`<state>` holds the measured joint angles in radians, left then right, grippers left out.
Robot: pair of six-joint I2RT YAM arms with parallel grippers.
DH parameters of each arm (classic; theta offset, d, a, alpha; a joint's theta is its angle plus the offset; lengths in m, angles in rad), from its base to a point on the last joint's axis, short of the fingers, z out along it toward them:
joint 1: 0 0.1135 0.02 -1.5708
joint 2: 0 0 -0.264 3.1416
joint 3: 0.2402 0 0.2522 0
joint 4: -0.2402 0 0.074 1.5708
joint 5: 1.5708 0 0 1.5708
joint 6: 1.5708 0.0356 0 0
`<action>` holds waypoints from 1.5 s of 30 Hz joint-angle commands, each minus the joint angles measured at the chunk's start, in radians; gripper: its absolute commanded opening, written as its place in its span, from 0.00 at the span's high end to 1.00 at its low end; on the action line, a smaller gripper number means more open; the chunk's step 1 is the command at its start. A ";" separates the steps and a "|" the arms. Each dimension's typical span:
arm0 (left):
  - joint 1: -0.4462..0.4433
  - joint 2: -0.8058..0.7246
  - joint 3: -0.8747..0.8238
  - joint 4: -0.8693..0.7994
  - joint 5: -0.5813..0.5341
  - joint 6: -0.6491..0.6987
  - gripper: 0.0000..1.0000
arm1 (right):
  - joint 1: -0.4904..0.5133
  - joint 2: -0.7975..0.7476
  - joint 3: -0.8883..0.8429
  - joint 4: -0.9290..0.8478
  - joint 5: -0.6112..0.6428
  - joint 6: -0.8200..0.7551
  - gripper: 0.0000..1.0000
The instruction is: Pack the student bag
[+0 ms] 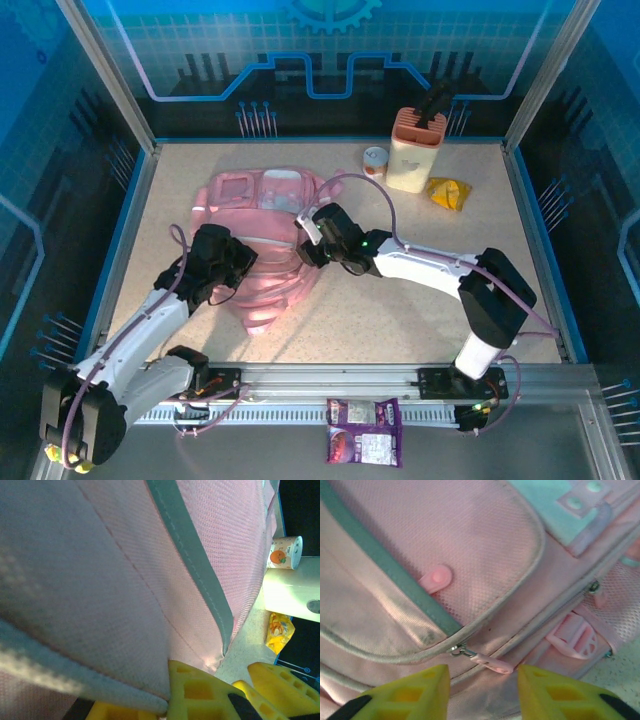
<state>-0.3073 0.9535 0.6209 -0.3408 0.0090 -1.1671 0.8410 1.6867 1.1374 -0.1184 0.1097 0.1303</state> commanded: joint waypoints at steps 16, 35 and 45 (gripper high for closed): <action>0.020 -0.022 0.048 -0.054 0.002 0.087 1.00 | -0.135 0.170 0.184 -0.059 -0.043 0.032 0.34; 0.121 -0.168 0.064 -0.170 -0.519 0.513 0.01 | -0.470 -0.581 -0.449 0.006 0.419 0.139 0.00; 0.180 0.120 -0.383 1.031 -0.540 1.125 0.01 | -0.793 -0.494 -0.749 0.591 0.228 0.001 0.00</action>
<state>-0.1341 1.0065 0.3031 0.2230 -0.6048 -0.2787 0.0708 1.1454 0.4324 0.2138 0.4328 0.1810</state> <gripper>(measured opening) 0.992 0.996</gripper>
